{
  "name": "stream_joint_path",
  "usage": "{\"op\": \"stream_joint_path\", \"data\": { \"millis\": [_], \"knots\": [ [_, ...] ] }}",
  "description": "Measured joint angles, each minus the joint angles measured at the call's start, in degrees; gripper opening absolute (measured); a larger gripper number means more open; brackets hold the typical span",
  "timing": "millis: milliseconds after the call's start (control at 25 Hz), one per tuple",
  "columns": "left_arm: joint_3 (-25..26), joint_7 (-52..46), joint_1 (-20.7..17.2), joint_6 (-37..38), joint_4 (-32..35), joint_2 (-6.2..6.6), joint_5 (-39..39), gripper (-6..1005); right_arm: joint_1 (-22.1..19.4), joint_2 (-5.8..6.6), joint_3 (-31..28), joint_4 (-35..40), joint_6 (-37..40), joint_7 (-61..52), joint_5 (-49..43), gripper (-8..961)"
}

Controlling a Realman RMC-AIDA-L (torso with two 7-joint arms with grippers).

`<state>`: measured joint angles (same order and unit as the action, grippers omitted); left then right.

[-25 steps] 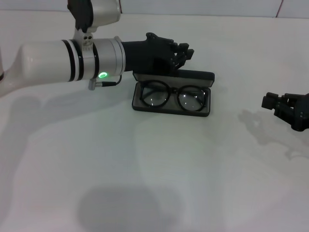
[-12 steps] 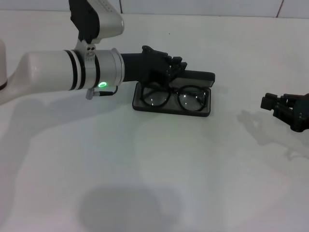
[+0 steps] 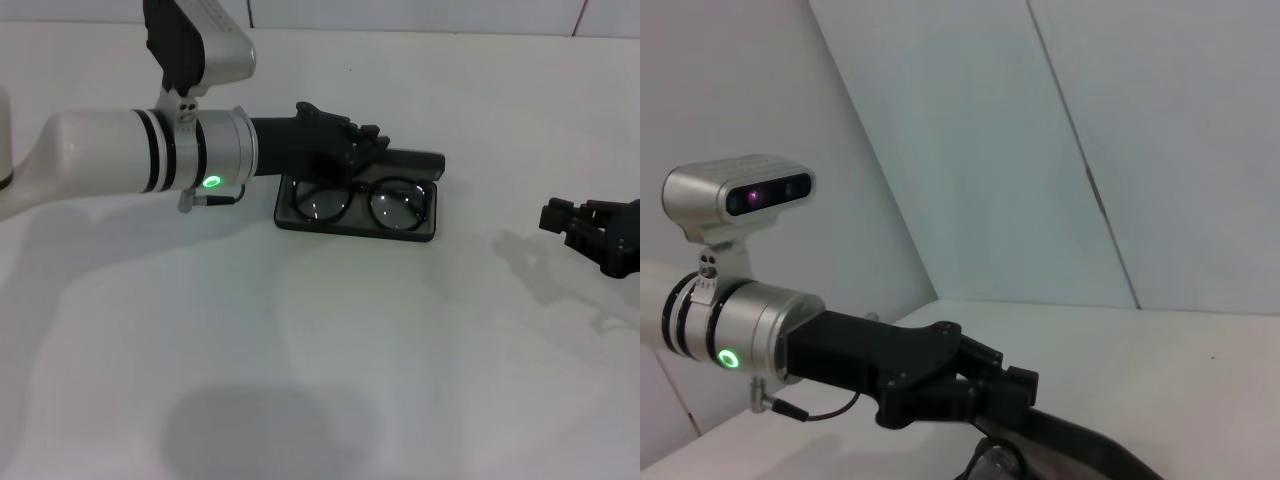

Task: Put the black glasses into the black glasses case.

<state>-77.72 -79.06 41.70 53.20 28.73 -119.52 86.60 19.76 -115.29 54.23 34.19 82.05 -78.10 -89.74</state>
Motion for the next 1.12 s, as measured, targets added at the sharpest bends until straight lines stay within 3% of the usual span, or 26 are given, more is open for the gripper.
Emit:
{"op": "stream_joint_path", "data": {
  "millis": [1120],
  "knots": [
    [-0.06,-1.36,-4.86,4.45,-0.54,0.03,2.44,236,0.31,0.07,0.0,0.29,0.1,0.06,0.01,201]
  ]
}}
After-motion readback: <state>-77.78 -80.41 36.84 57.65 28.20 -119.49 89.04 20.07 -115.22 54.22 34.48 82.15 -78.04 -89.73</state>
